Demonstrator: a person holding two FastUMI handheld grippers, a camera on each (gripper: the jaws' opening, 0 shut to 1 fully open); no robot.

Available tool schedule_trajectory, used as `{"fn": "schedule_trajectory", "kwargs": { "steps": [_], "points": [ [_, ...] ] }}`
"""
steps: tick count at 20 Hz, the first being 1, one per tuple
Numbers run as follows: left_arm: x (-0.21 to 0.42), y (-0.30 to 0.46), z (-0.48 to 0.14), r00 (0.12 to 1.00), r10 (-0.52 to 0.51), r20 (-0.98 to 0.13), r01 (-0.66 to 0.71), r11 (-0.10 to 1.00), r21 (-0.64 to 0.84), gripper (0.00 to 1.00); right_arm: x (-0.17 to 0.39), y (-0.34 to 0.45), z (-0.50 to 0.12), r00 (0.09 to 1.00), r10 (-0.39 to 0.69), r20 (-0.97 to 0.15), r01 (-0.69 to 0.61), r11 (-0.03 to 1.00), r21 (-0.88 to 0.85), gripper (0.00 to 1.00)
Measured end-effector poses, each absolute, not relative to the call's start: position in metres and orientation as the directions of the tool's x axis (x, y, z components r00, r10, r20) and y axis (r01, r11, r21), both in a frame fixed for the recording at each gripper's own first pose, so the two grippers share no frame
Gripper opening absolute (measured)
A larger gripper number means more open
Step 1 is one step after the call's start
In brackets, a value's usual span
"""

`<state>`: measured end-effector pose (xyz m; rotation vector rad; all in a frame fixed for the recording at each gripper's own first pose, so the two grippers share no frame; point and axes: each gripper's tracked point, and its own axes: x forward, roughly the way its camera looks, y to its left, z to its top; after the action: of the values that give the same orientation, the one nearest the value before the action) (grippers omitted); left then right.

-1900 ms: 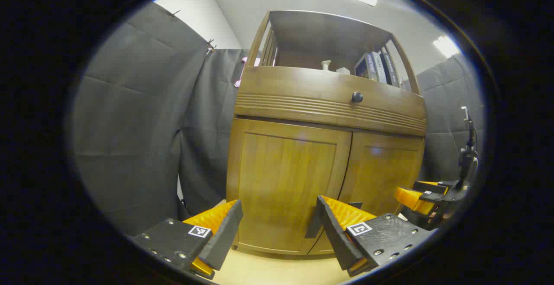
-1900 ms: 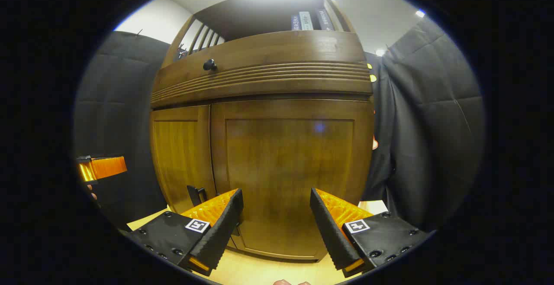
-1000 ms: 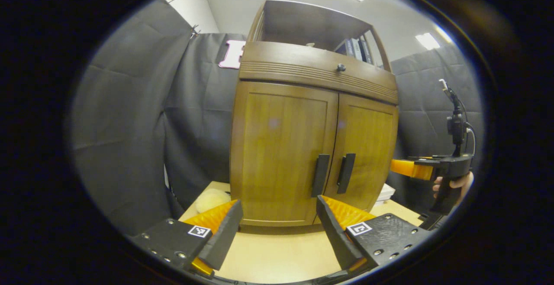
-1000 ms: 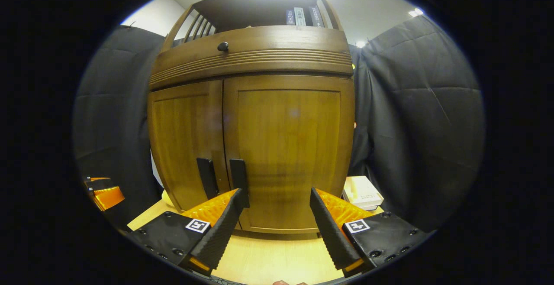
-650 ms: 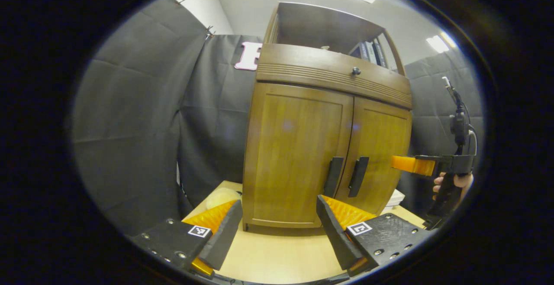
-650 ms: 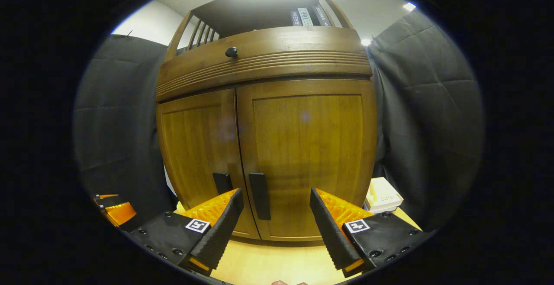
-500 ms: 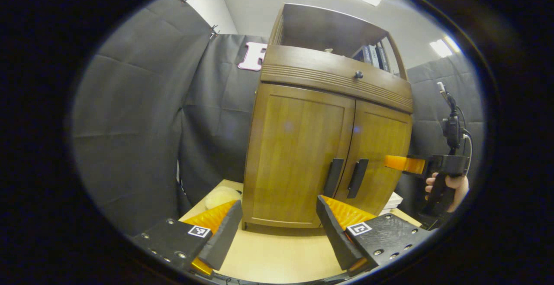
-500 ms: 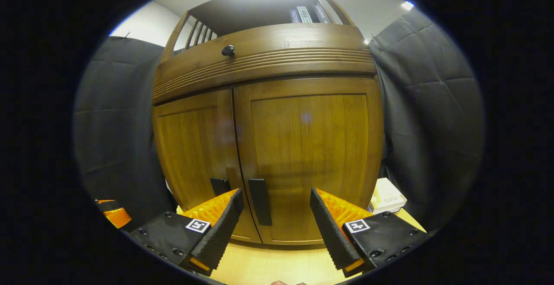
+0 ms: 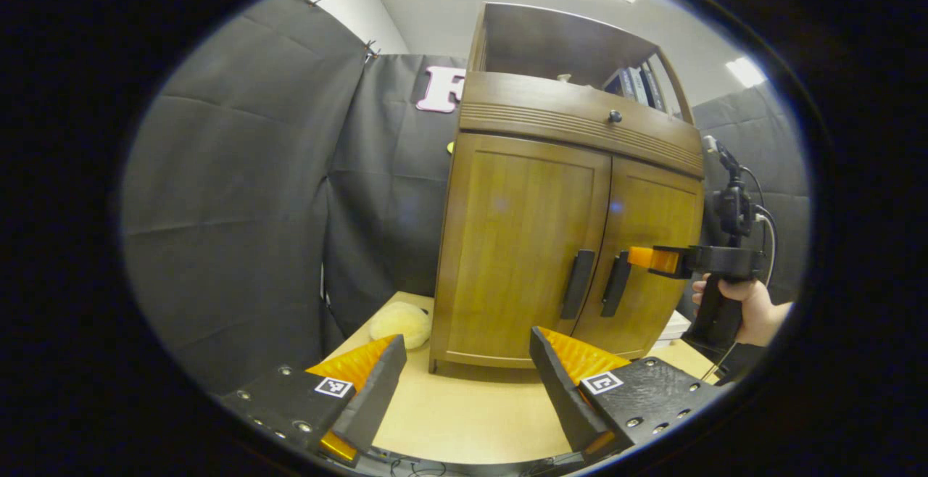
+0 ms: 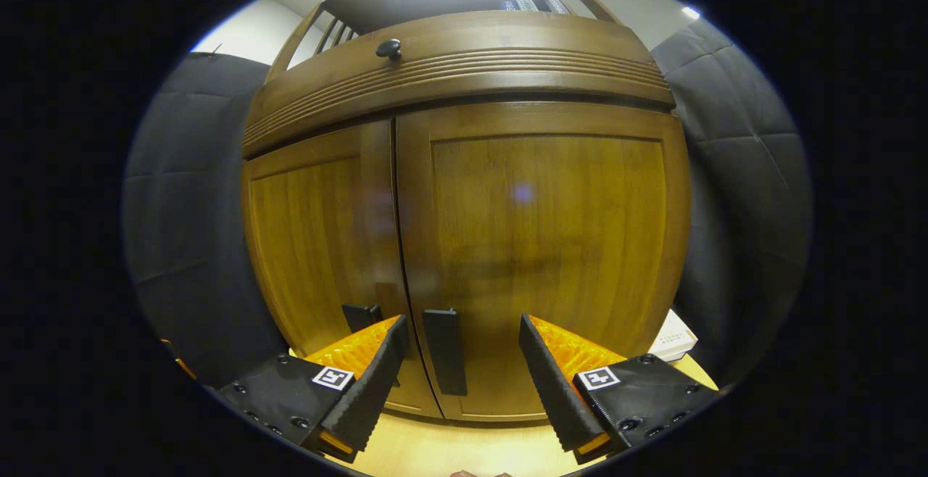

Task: Open the right door of the double-door shoe cabinet with the right hand, and open the left door with the left hand.

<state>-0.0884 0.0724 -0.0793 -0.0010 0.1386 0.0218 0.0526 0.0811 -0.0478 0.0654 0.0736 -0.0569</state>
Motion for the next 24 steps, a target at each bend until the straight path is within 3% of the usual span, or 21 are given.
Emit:
{"fn": "schedule_trajectory", "kwargs": {
  "steps": [11, 12, 15, 17, 18, 20, 21, 24],
  "points": [
    [-0.088, 0.075, -0.08, 0.981, 0.052, -0.187, -0.047, 0.998, 0.03, 1.0, 0.094, 0.091, -0.088, 0.983, -0.066, -0.173, 0.077, 0.995, 0.06, 0.96],
    [-0.088, 0.075, -0.079, 0.98, 0.059, -0.188, -0.052, 0.998, 0.039, 0.98, 0.096, 0.092, -0.089, 0.982, -0.067, -0.178, 0.079, 0.995, 0.059, 0.89],
    [-0.087, 0.075, -0.078, 0.98, 0.076, -0.184, -0.067, 0.996, 0.055, 1.0, 0.102, 0.094, -0.092, 0.979, -0.064, -0.193, 0.079, 0.994, 0.072, 0.51],
    [-0.086, 0.076, -0.079, 0.98, 0.085, -0.181, -0.077, 0.996, 0.051, 0.98, 0.105, 0.095, -0.094, 0.977, -0.081, -0.197, 0.096, 0.993, 0.07, 0.36],
    [-0.086, 0.076, -0.079, 0.98, 0.088, -0.178, -0.082, 0.996, 0.046, 1.0, 0.106, 0.094, -0.094, 0.977, -0.089, -0.194, 0.104, 0.992, 0.067, 0.39],
    [-0.085, 0.077, -0.079, 0.98, 0.095, -0.174, -0.09, 0.995, 0.033, 1.0, 0.105, 0.095, -0.094, 0.977, -0.09, -0.192, 0.104, 0.993, 0.062, 0.31],
    [-0.084, 0.077, -0.079, 0.98, 0.095, -0.175, -0.091, 0.995, 0.027, 1.0, 0.105, 0.094, -0.093, 0.978, -0.086, -0.188, 0.098, 0.994, 0.056, 0.32],
    [-0.087, 0.077, -0.078, 0.98, 0.097, -0.172, -0.094, 0.995, 0.022, 1.0, 0.106, 0.098, -0.096, 0.98, -0.036, -0.195, 0.051, 0.996, 0.068, 0.13]
  ]
}}
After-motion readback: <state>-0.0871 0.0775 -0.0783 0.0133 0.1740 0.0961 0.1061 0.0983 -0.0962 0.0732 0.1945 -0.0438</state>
